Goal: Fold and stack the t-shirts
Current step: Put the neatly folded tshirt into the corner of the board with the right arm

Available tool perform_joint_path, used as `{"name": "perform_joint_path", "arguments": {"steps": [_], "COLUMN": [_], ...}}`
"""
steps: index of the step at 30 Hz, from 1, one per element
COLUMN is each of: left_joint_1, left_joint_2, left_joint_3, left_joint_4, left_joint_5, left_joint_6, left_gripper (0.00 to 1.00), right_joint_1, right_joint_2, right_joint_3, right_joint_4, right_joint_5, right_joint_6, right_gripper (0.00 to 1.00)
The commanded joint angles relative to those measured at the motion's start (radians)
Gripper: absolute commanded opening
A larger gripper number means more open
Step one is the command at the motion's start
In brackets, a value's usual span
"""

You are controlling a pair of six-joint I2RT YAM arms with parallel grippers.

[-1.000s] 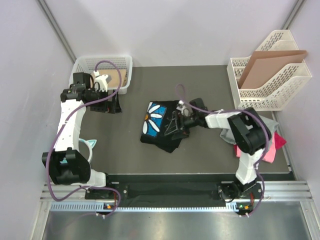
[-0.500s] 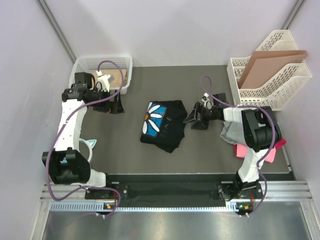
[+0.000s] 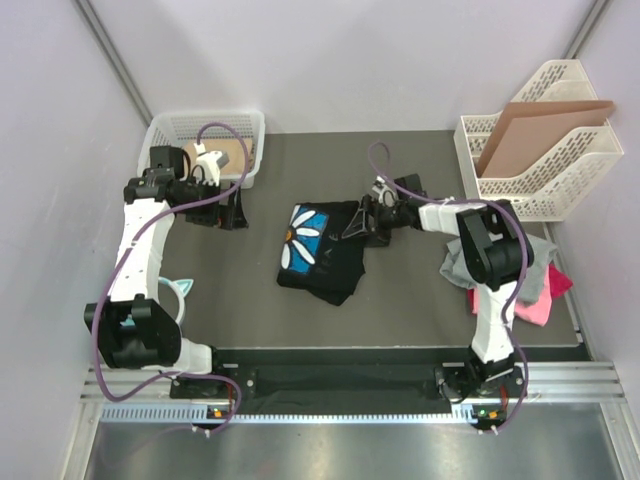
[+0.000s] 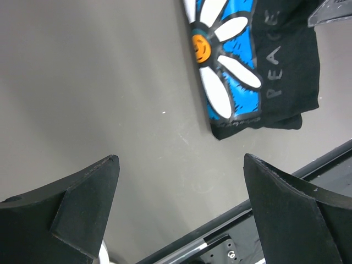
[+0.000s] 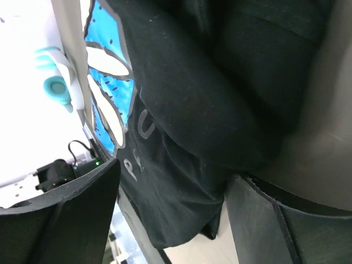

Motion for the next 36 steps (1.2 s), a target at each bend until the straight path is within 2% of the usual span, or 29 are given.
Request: {"name": "perform_joint_path", "arguments": {"steps": [1, 8, 11, 12, 14, 17, 23, 27, 36], "left_joint_1": [-0.002, -0.002, -0.022, -0.109, -0.207, -0.302, -0.320, -0.317, -0.317], "left_joint_2": [-0.023, -0.054, -0.037, -0.022, 0.033, 0.128, 0.282, 0.325, 0.374], "left_joint_3": [0.043, 0.062, 0.027, 0.010, -0.013, -0.029, -0.075, -0.141, -0.170], "left_joint_4": [-0.026, -0.049, -0.002, 0.017, 0.076, 0.123, 0.168, 0.214, 0.264], "left_joint_5": [-0.016, -0.042, 0.048, 0.030, -0.112, -0.142, -0.227, -0.300, -0.280], "left_joint_6": [0.035, 0.063, 0.026, 0.011, -0.012, -0.023, -0.003, 0.004, -0.012], "left_gripper": [0.99, 0.99, 0.99, 0.99, 0.99, 0.99, 0.99, 0.99, 0.99], "right_joint_1": [0.078, 0.176, 0.205, 0.207, 0.205, 0.202, 0.187, 0.172, 0.156], "right_joint_2": [0.101, 0.142, 0.156, 0.155, 0.138, 0.110, 0.095, 0.072, 0.072], "right_joint_3": [-0.016, -0.079, -0.083, -0.086, -0.091, -0.097, -0.120, -0.145, -0.138], "right_joint_4": [-0.023, 0.121, 0.128, 0.134, 0.137, 0.135, 0.151, 0.157, 0.155], "right_joint_5": [0.139, 0.136, 0.148, 0.148, 0.148, 0.154, 0.156, 0.154, 0.150], "right_joint_6": [-0.031, 0.070, 0.081, 0.085, 0.092, 0.092, 0.104, 0.099, 0.101], "right_gripper": [0.73, 0.65, 0.67, 0.67, 0.68, 0.70, 0.70, 0.70, 0.70]}}
